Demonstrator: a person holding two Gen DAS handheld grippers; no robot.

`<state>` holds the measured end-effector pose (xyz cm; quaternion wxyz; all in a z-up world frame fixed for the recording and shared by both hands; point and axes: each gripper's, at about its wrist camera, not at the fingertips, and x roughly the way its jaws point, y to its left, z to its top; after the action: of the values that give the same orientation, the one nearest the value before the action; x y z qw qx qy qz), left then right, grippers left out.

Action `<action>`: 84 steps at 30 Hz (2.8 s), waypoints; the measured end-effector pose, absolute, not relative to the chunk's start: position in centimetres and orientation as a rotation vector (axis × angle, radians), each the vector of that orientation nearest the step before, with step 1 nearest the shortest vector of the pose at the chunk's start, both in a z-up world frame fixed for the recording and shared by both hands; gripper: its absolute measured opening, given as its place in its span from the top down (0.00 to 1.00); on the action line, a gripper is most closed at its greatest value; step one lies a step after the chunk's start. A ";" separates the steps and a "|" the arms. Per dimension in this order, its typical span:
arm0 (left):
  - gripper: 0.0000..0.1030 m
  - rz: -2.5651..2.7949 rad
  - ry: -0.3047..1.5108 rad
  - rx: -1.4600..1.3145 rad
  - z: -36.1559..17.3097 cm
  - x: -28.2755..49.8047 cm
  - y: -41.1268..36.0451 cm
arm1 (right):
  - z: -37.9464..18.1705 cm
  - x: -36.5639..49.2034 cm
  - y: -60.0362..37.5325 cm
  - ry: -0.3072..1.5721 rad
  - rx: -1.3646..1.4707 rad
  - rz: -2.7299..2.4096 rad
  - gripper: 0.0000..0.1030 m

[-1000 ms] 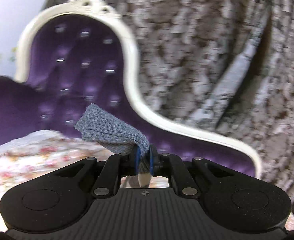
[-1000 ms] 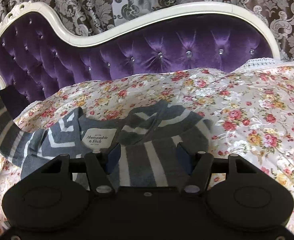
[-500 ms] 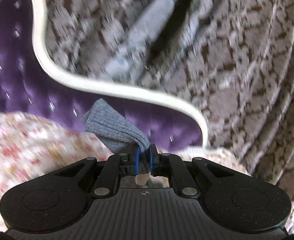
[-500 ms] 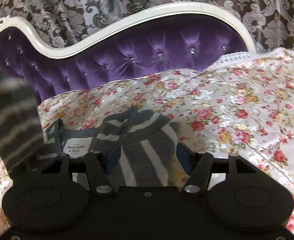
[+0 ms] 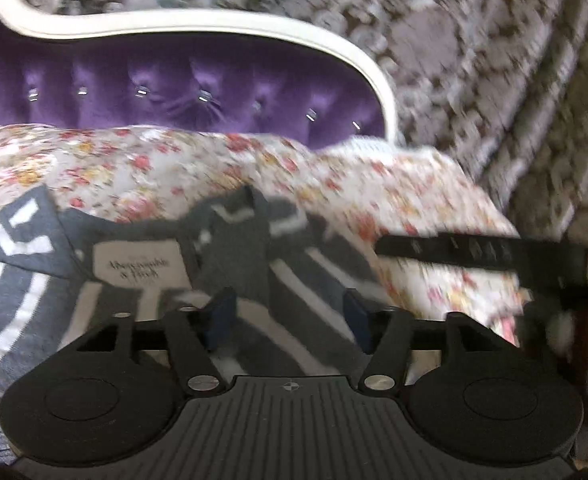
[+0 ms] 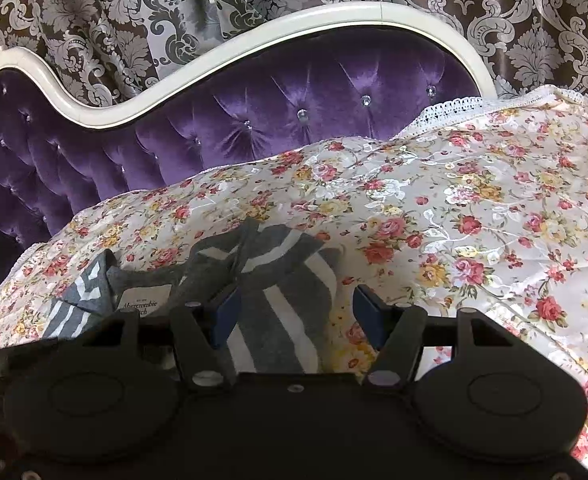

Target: Fold small clothes

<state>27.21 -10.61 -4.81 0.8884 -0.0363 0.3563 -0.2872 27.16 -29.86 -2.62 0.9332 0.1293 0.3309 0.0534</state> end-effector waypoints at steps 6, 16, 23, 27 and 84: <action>0.29 -0.585 0.648 -0.006 -3.7 24.2 -8.6 | -2.8 27.3 -29.6 0.680 0.257 0.107 0.36; 0.28 -0.261 0.638 -0.049 -5.0 25.0 -0.3 | -3.1 27.4 -28.3 0.681 0.219 0.127 0.36; 0.28 -0.121 0.701 -0.080 -6.4 26.9 2.3 | -3.3 27.3 -27.1 0.672 0.183 0.154 0.36; 0.26 -0.131 0.727 -0.025 -7.9 26.3 2.9 | -3.4 27.3 -26.7 0.670 0.172 0.157 0.36; 0.19 -0.119 0.716 -0.034 -8.4 26.5 2.8 | -2.4 29.6 -22.9 0.795 -0.014 0.121 0.37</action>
<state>26.52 2.80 -8.38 0.9348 -0.0165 0.3500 -0.0584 29.58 -22.92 -2.37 0.9201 -0.0066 0.3871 0.0589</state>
